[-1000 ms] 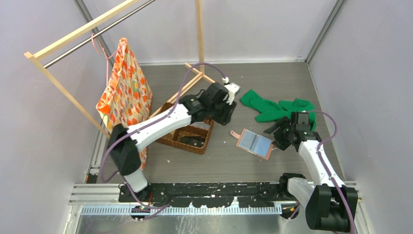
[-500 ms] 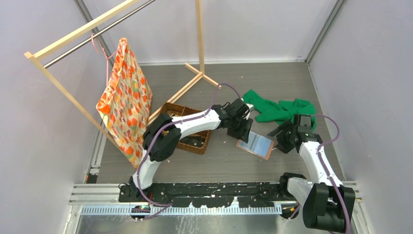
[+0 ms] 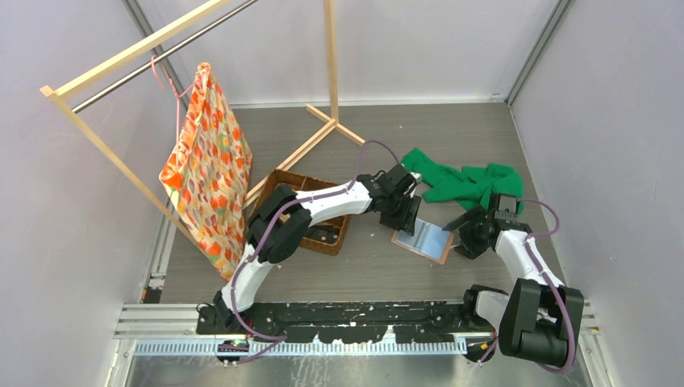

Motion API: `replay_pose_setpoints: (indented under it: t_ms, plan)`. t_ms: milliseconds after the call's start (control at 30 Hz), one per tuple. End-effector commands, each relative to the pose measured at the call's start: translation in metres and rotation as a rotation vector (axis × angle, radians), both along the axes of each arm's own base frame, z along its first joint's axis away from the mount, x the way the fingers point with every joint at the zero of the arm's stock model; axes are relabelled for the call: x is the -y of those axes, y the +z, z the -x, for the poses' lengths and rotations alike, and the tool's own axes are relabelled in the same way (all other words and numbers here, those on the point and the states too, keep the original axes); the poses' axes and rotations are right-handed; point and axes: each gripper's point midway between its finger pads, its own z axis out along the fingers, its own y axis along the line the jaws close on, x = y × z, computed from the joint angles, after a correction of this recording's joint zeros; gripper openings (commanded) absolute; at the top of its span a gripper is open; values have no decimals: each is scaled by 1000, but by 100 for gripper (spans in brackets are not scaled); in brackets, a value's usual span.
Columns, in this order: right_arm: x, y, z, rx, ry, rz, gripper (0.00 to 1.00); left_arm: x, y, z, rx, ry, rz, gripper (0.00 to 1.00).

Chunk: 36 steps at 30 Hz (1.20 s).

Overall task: Take the credit cards out of the card holder
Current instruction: Remove the credit card from the card holder.

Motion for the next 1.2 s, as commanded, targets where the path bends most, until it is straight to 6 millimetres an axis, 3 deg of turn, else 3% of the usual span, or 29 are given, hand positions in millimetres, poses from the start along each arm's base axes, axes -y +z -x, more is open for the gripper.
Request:
replay_pose_setpoints:
  t_ms: [0,467,867,1167]
  plan:
    - [-2,-3,-5,26,13,-14,69,9,10,-9,32,8,37,50]
    - [-3,-3,-5,29,16,-21,69,29,18,1,-47,-14,131,48]
    - [-4,-5,-4,25,17,-24,69,49,64,11,-83,-63,289,47]
    - [-1,6,-6,36,-4,-17,68,73,68,36,-171,-111,374,46]
